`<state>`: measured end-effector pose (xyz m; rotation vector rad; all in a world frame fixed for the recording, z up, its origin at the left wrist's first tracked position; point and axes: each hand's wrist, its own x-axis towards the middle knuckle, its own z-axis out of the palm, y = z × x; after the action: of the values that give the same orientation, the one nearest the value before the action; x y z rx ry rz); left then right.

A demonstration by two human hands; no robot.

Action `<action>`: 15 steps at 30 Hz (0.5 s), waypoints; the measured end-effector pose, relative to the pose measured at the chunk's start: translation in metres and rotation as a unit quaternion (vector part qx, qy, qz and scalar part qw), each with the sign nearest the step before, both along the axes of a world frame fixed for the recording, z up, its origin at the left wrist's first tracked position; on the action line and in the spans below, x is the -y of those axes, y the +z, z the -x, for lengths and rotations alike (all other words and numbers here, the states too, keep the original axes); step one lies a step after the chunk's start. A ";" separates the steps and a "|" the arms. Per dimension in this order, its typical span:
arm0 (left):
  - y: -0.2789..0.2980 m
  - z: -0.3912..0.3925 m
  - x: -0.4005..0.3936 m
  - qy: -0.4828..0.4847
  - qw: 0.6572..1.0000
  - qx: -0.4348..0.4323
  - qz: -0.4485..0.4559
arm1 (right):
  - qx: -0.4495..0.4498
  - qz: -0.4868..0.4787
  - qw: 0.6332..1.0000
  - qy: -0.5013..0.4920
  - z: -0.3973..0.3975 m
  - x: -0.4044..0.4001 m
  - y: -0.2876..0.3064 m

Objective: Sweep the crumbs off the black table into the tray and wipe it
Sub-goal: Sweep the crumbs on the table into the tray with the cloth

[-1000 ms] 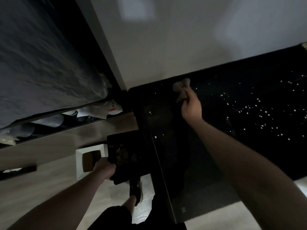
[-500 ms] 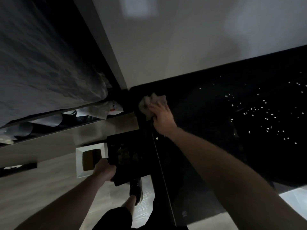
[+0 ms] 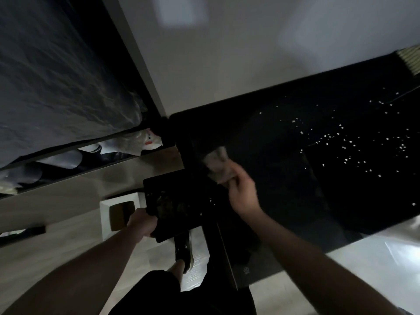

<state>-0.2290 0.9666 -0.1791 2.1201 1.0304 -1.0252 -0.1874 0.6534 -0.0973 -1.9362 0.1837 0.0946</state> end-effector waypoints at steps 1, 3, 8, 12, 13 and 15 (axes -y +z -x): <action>-0.003 0.000 -0.001 -0.001 1.000 0.001 0.003 | 0.005 0.017 1.000 -0.024 -0.010 0.018 0.002; 0.004 -0.001 0.003 0.002 1.000 0.003 0.006 | 0.015 0.067 0.996 -0.056 -0.031 0.054 0.002; 0.008 0.001 0.010 0.004 1.000 0.000 0.018 | -0.040 0.252 0.967 0.016 -0.065 0.118 -0.036; 0.017 0.005 0.018 -0.002 1.000 0.009 0.017 | -0.093 0.340 0.936 0.027 -0.032 0.088 -0.072; 0.017 0.007 0.019 -0.001 1.000 0.009 0.019 | -0.074 0.325 0.943 0.011 -0.019 0.072 -0.073; 0.016 0.010 0.020 -0.008 1.000 0.011 0.014 | -0.031 0.276 0.961 -0.005 0.012 0.031 -0.067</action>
<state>-0.2393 0.9470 -0.1629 2.1148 0.9840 -1.0156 -0.1998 0.6222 -0.1647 -2.4910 0.2852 0.1043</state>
